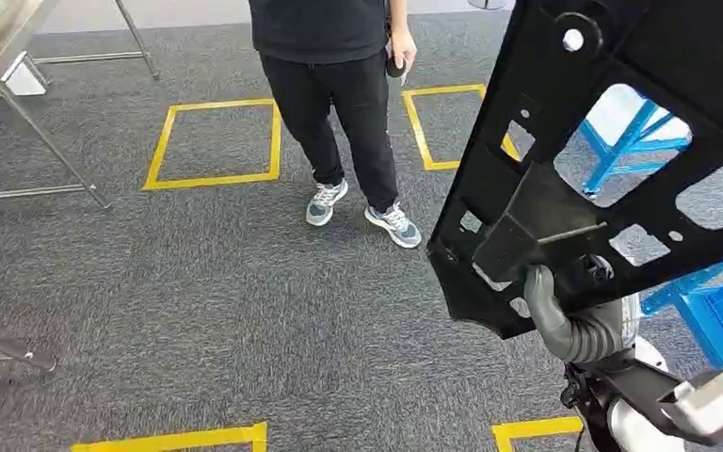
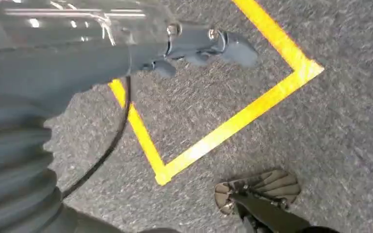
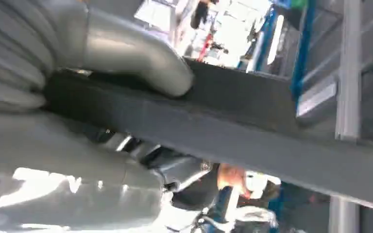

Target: Take the parts from the cabinet and place them on the table.

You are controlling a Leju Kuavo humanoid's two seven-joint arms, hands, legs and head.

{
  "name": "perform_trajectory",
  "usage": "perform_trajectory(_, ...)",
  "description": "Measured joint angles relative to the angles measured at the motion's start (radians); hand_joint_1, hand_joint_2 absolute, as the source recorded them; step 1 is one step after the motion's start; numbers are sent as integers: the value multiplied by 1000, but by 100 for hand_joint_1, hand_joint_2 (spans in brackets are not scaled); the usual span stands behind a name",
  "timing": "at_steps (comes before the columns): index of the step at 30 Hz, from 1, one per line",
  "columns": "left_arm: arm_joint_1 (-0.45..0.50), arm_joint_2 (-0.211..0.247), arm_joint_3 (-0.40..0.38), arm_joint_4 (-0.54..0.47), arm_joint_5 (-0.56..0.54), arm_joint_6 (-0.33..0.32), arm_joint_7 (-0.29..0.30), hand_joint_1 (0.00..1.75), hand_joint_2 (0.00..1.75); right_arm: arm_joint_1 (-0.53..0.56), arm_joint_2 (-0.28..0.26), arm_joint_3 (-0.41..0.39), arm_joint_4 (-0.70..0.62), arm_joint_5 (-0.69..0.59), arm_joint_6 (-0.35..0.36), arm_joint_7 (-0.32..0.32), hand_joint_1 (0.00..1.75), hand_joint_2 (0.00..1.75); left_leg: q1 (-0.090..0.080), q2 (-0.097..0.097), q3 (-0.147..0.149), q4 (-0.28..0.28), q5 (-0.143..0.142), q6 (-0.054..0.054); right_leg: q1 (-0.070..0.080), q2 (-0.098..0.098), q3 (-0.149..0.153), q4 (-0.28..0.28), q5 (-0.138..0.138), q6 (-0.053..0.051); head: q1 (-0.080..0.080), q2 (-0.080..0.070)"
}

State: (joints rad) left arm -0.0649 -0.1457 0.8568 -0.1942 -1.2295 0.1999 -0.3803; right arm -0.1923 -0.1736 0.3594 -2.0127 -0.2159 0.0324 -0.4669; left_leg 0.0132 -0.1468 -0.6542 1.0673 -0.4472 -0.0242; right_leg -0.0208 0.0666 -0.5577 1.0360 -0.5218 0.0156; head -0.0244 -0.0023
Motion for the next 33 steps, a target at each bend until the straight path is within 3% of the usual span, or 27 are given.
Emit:
perform_trajectory(2, 1, 0, 0, 0, 0, 0, 0, 0, 175, -2, 1, 0, 0, 0, 0, -1, 175, 175, -8, 97, -22, 61, -47, -1, -1, -28, 3, -2, 2, -7, -14, 0)
perform_trajectory(3, -1, 0, 0, 0, -2, 0, 0, 0, 175, -2, 1, 0, -1, 0, 1, -1, 175, 175, -7, 121, -53, 135, -89, -3, 2, -45, 3, -1, 2, -11, -22, 0)
perform_trajectory(4, -3, 0, 0, 0, -3, 0, 0, 0, 175, 0, 1, -1, -1, 0, 2, -1, 175, 175, -5, 130, -89, 220, -128, -3, 4, -62, 3, -1, 2, -11, -23, 0)
perform_trajectory(5, -2, 0, 0, 0, -3, 0, 0, 0, 175, 2, 1, -2, -1, 0, 4, 0, 175, 175, -4, 134, -116, 286, -148, -5, 5, -78, 2, -1, 2, -11, -25, 0)
perform_trajectory(6, -2, 0, 0, 0, -3, 0, 0, 0, 175, 3, 1, -1, -1, 0, 5, 0, 175, 175, -2, 136, -122, 305, -146, -6, 4, -92, 2, -1, 1, -11, -30, 0)
perform_trajectory(7, -1, 1, 0, 0, -3, 0, 1, 0, 175, 3, 2, -1, -1, 0, 7, 0, 175, 175, 1, 139, -105, 279, -126, -7, 4, -105, 3, -1, 1, -11, -35, 0)
perform_trajectory(9, -1, 1, 0, 0, -3, 0, 1, 0, 175, 2, 2, -2, -1, 0, 7, 0, 175, 175, 7, 160, -14, 113, -53, -9, 2, -128, 6, 0, -2, -6, -48, 0)
perform_trajectory(10, -1, 1, 0, 0, -3, 0, 1, 0, 175, 2, 2, -2, -1, 0, 7, 0, 175, 175, 7, 203, 33, 25, -30, -10, 2, -138, 10, 1, -6, -1, -55, 0)
perform_trajectory(11, -3, 0, 0, 0, -3, 0, 1, 0, 175, 2, 2, -2, -1, 0, 7, 0, 175, 175, -9, 230, 38, 7, -43, -11, 13, -145, 9, 4, -10, 5, -61, 0)
perform_trajectory(12, -4, 0, 0, 0, -3, 0, 0, 0, 175, 1, 2, -3, -1, 0, 7, 0, 175, 175, -4, 214, 34, 7, -38, 1, 12, -152, 9, 5, -9, 7, -61, 0)
perform_trajectory(13, -3, 1, 0, 0, -3, 0, 1, 0, 175, 1, 2, -3, -1, 0, 8, 0, 175, 175, -9, 206, 31, 7, -38, 2, 13, -159, 11, 2, -7, 9, -50, 0)
perform_trajectory(15, -3, 1, 0, 0, -3, 0, 1, 0, 175, 1, 2, -3, -1, 0, 8, 0, 175, 175, -14, 182, 28, 4, -33, 18, 9, -181, 18, -1, -9, 18, -43, 0)
perform_trajectory(16, -3, 1, 0, 0, -4, 0, 1, 0, 175, 1, 2, -3, -1, 0, 8, 0, 175, 175, -9, 171, 30, 0, -29, 25, 5, -153, 14, 8, -24, 23, -42, 0)
perform_trajectory(17, -2, 2, 0, 0, -4, 0, 2, 0, 175, 2, 2, -4, -2, 0, 9, 0, 175, 175, -8, 162, 28, 0, -27, 30, 5, -117, -1, 41, -51, 22, -39, 0)
perform_trajectory(18, -5, 3, 0, 0, -4, 0, 3, 0, 175, 2, 2, -6, -2, 0, 9, -2, 175, 175, -8, 151, 25, 0, -25, 36, 5, -94, -34, 111, -90, 21, -27, 0)
perform_trajectory(20, -7, 3, 0, 0, -4, 0, 3, 0, 175, 8, 2, -9, -2, 0, 9, -1, 175, 175, -9, 126, 22, 0, -23, 40, 6, -80, -105, 257, -147, 20, -13, 0)
perform_trajectory(21, -6, 3, 0, 0, -5, 0, 3, 0, 175, 12, 2, -10, -2, 0, 9, -1, 175, 175, -10, 113, 22, 0, -22, 41, 7, -78, -126, 294, -148, 20, -10, 0)
perform_trajectory(23, -1, 3, 0, 0, -5, 0, 6, 0, 175, 13, 2, -11, -2, 0, 9, 0, 175, 175, -10, 84, 22, 1, -20, 41, 7, -72, -100, 229, -85, 17, -3, 0)
perform_trajectory(24, -2, 3, 0, 0, -6, 0, 6, 0, 175, 13, 2, -12, -2, 0, 9, -1, 175, 175, -9, 70, 23, 1, -19, 40, 6, -60, -61, 146, -37, 16, -1, 0)
perform_trajectory(25, -2, 3, 0, 0, -6, 0, 6, 0, 175, 13, 2, -12, -2, 0, 9, -1, 175, 175, -7, 58, 23, 2, -18, 38, 6, -33, -23, 64, 3, 14, 1, 0)
perform_trajectory(26, -2, 3, 0, 0, -6, 0, 6, 0, 175, 13, 2, -13, -2, 0, 10, -1, 175, 175, -7, 47, 19, 3, -16, 33, 2, 24, -4, 26, -4, 12, 3, 0)
perform_trajectory(27, -5, 3, 0, 0, -6, -1, 6, 0, 175, 15, 2, -15, -3, -1, 10, -2, 175, 175, -9, 33, 9, 8, -13, 28, 0, 30, 0, 1, -9, 13, 3, 0)
perform_trajectory(29, -1, 3, 0, 0, -7, -1, 6, 0, 175, 19, 2, -19, -3, -2, 10, -1, 175, 175, -1, 11, 3, -2, -1, 11, 8, 11, -2, 5, -7, 13, 2, 0)
perform_trajectory(30, 4, 3, 0, 0, -8, -1, 7, 0, 175, 18, 2, -20, -3, -2, 10, 0, 175, 175, -3, 0, 0, -4, 3, 4, 8, -1, 2, 1, -4, 7, 2, 0)
perform_trajectory(31, 6, 4, 0, 0, -8, -1, 7, 0, 175, 17, 2, -21, -3, -3, 10, -1, 175, 175, -2, 34, -2, 7, -5, 5, -10, -18, 6, -7, 2, -1, -2, 0)
perform_trajectory(32, 6, 4, 0, 0, -9, -1, 8, 0, 175, 18, 3, -22, -4, -3, 10, -1, 175, 175, -10, 89, -11, 31, -28, 3, -5, -29, 8, -7, 3, -5, -8, 0)
perform_trajectory(33, 4, 4, 0, 0, -9, -1, 8, 0, 175, 18, 3, -24, -4, -3, 10, -2, 175, 175, -9, 116, -35, 92, -66, 2, -2, -46, 8, -7, 2, -14, -16, 0)
